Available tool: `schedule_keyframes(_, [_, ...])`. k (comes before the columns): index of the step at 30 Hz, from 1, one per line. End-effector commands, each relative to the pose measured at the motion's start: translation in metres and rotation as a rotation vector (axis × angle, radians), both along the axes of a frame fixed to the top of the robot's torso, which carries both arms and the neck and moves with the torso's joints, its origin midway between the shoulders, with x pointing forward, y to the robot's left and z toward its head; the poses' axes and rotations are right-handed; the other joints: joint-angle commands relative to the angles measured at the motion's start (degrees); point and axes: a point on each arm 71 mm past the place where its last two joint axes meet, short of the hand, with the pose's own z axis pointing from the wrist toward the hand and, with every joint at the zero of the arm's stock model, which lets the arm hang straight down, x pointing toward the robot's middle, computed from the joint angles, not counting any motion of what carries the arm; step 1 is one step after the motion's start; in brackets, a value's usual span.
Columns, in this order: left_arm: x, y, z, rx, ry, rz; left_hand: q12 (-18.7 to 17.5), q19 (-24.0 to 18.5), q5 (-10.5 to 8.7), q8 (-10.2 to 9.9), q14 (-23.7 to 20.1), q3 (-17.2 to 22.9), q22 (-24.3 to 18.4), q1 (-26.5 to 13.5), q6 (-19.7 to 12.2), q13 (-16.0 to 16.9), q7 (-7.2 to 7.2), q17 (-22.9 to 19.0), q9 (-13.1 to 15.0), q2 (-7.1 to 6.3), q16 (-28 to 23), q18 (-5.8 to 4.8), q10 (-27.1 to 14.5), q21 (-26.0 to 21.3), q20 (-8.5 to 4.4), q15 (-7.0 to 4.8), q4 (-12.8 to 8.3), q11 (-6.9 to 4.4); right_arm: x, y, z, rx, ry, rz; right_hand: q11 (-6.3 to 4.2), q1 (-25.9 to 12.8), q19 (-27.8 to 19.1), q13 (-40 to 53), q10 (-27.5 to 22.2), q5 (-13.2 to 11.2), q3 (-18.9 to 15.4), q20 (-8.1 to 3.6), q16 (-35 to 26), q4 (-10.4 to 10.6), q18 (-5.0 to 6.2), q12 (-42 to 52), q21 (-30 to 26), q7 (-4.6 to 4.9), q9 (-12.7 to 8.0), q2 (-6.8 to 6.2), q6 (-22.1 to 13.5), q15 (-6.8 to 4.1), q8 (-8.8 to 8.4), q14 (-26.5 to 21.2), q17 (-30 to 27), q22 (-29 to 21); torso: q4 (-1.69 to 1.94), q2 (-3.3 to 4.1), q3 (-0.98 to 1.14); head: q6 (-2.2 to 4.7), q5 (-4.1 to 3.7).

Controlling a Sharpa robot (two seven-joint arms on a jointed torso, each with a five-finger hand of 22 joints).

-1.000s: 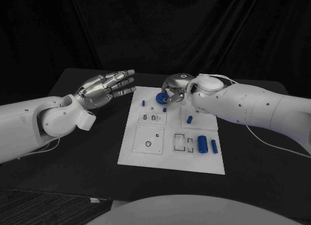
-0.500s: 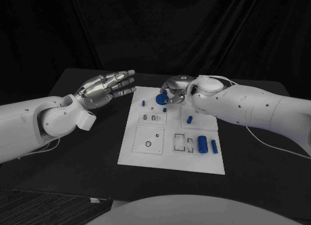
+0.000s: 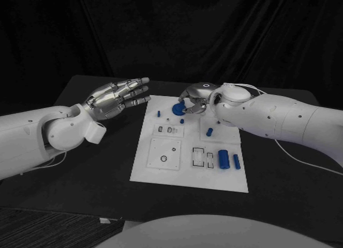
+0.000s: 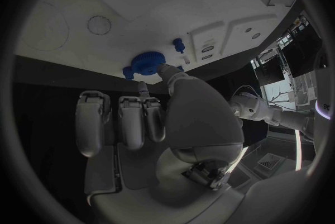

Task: Assemble the parts on the task board

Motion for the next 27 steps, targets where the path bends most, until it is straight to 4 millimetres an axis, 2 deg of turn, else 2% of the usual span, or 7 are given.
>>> schedule_keyframes(1, [-0.001, 0.000, 0.000, -0.012, -0.003, -0.010, 1.25, 0.01, 0.65, 0.98, 0.77, 1.13, 0.11, 0.62, 0.33, 0.69, -0.10, 0.42, 1.14, -0.24, 0.75, -1.36, -0.32, 0.41, -0.37, 0.15, 0.25, 0.76, 0.000, -0.006, 0.010, 0.067, -0.062, -0.001, -0.79, -0.73, 2.75, 15.82, 6.27, -0.17, 0.04, -0.25, 1.15, 0.32, -0.59, 0.95, -0.98, -0.12, -0.67, 1.27, 1.24, -0.54, 0.00, 6.10, 15.85, 13.03, 0.02, 0.01, -0.01, 0.01, 0.02])
schedule_keyframes(7, [-0.001, 0.001, 0.000, -0.012, -0.003, -0.009, 1.27, 0.03, 0.68, 0.99, 0.78, 1.20, 0.12, 0.64, 0.32, 0.69, -0.09, 0.42, 1.14, -0.24, 0.78, -1.36, -0.33, 0.43, -0.37, 0.15, 0.25, 0.77, -0.003, -0.030, 0.032, 0.104, -0.126, -0.017, -0.67, -1.04, 3.10, 15.82, 6.27, -0.72, -0.34, -0.31, 1.15, 0.66, -0.72, 0.95, -0.59, 0.18, -0.58, 0.86, 3.68, -0.53, 1.30, 6.10, 15.85, 13.23, 0.00, -0.03, 0.02, 0.01, 0.21])
schedule_keyframes(11, [0.000, 0.002, -0.001, -0.010, -0.001, -0.007, 1.27, 0.03, 0.68, 0.99, 0.78, 1.20, 0.12, 0.64, 0.32, 0.69, -0.09, 0.42, 1.14, -0.24, 0.78, -1.36, -0.33, 0.43, -0.37, 0.15, 0.25, 0.77, -0.007, -0.056, 0.050, 0.129, -0.178, -0.052, -0.53, -1.08, 3.84, 15.82, 6.27, -4.36, -1.39, -0.22, 1.15, 0.90, -1.01, 0.95, 0.41, 0.35, -0.26, -0.41, 6.27, -0.42, 2.64, 6.10, 15.85, 13.65, -0.10, -0.10, 0.00, 0.01, 0.07])
schedule_keyframes(13, [0.000, 0.002, -0.001, -0.010, 0.000, -0.007, 1.27, 0.03, 0.68, 0.99, 0.78, 1.20, 0.12, 0.64, 0.32, 0.69, -0.09, 0.42, 1.14, -0.24, 0.78, -1.36, -0.33, 0.43, -0.37, 0.15, 0.25, 0.77, -0.010, -0.068, 0.057, 0.143, -0.205, -0.071, -0.51, -0.99, 4.49, 15.82, 6.27, -8.11, -2.50, -0.23, 1.15, 1.38, -1.28, 0.95, 1.37, 0.34, 0.19, -1.51, 8.19, -0.41, 3.65, 6.10, 15.85, 14.03, -0.10, -0.08, 0.00, 0.01, 0.04])
schedule_keyframes(15, [0.000, 0.002, -0.002, -0.009, 0.002, -0.007, 1.27, 0.03, 0.68, 0.99, 0.78, 1.20, 0.12, 0.64, 0.32, 0.69, -0.09, 0.42, 1.14, -0.24, 0.78, -1.36, -0.33, 0.43, -0.37, 0.15, 0.25, 0.77, -0.014, -0.087, 0.065, 0.163, -0.244, -0.102, -0.57, -0.75, 4.80, 15.82, 6.27, -8.99, -3.15, -0.26, 1.15, 1.79, -1.41, 0.95, 1.84, 0.28, 0.39, -2.26, 8.98, -0.43, 4.04, 6.10, 15.85, 14.21, -0.13, -0.07, 0.01, 0.01, 0.03])
schedule_keyframes(20, [0.000, 0.002, -0.003, -0.008, 0.005, -0.007, 1.27, 0.03, 0.68, 0.99, 0.78, 1.20, 0.12, 0.64, 0.32, 0.69, -0.09, 0.42, 1.14, -0.24, 0.78, -1.36, -0.33, 0.43, -0.37, 0.15, 0.25, 0.77, -0.020, -0.115, 0.070, 0.163, -0.255, -0.144, -0.93, 0.62, 5.76, 15.82, 6.27, -9.08, -4.35, -0.50, 1.15, 3.07, -1.85, 0.95, 3.37, -0.18, 0.77, -3.92, 10.16, -0.75, 4.58, 6.10, 15.85, 14.79, -0.18, -0.11, 0.06, 0.01, -0.17])
schedule_keyframes(27, [-0.001, 0.000, -0.006, -0.011, 0.009, -0.015, 1.28, 0.07, 0.73, 1.00, 0.78, 1.33, 0.13, 0.69, 0.35, 0.69, -0.08, 0.42, 1.14, -0.23, 0.78, -1.37, -0.34, 0.46, -0.38, 0.16, 0.24, 0.79, -0.027, -0.147, 0.067, 0.145, -0.249, -0.178, -1.28, 0.42, 6.15, 15.82, 6.27, -9.92, -6.53, -0.77, 1.15, 6.69, -2.04, 0.95, 4.03, -0.67, 1.00, -5.93, 10.23, -1.06, 4.55, 6.10, 15.85, 15.03, -0.25, -0.25, 0.04, 0.01, -0.54])
